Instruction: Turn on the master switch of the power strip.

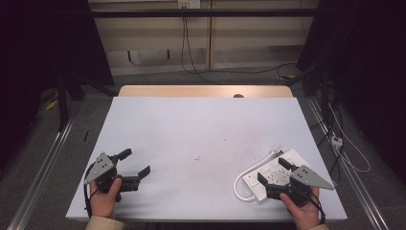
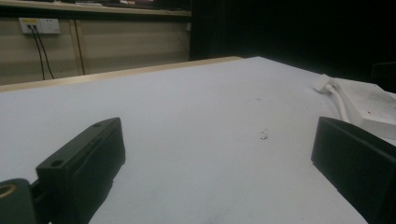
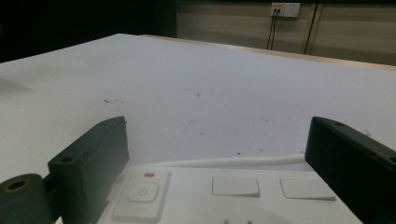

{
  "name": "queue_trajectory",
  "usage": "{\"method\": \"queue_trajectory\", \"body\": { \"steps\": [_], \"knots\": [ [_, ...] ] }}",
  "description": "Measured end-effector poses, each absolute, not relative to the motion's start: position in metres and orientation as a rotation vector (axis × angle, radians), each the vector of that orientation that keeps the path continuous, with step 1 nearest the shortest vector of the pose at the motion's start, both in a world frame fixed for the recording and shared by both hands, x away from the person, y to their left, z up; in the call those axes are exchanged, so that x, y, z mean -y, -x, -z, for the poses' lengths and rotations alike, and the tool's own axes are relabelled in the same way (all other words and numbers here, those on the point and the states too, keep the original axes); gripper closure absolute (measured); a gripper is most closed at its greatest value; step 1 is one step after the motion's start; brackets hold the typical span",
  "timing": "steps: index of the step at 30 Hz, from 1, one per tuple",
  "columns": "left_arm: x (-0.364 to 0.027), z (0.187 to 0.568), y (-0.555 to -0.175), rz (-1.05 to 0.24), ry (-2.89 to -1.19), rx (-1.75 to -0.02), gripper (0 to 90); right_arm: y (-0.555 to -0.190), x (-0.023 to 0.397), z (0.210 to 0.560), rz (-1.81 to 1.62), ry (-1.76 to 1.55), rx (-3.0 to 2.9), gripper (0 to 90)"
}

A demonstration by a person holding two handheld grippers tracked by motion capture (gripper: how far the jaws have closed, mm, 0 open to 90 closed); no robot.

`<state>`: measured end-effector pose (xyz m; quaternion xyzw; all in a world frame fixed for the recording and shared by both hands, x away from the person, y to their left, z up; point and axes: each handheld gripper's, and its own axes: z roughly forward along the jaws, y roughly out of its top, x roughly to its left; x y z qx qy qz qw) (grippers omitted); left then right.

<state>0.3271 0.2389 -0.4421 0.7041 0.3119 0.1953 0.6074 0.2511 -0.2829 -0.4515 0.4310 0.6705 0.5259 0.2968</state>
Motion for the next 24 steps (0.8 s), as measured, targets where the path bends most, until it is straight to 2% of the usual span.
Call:
{"method": "queue_trajectory", "body": {
  "steps": [11, 24],
  "knots": [
    [-0.2395, 0.4418, -0.3256, -0.451, -1.626, -0.722, 2.6, -0.2528, 0.2822, 0.4502, -1.398, -1.139, -1.786, 6.9],
    [-0.2397, 0.4415, -0.3257, -0.451, -1.628, -0.716, 2.7, -0.2545, 0.2789, 0.4478, -1.398, -1.115, -1.829, 14.2]
  ]
}}
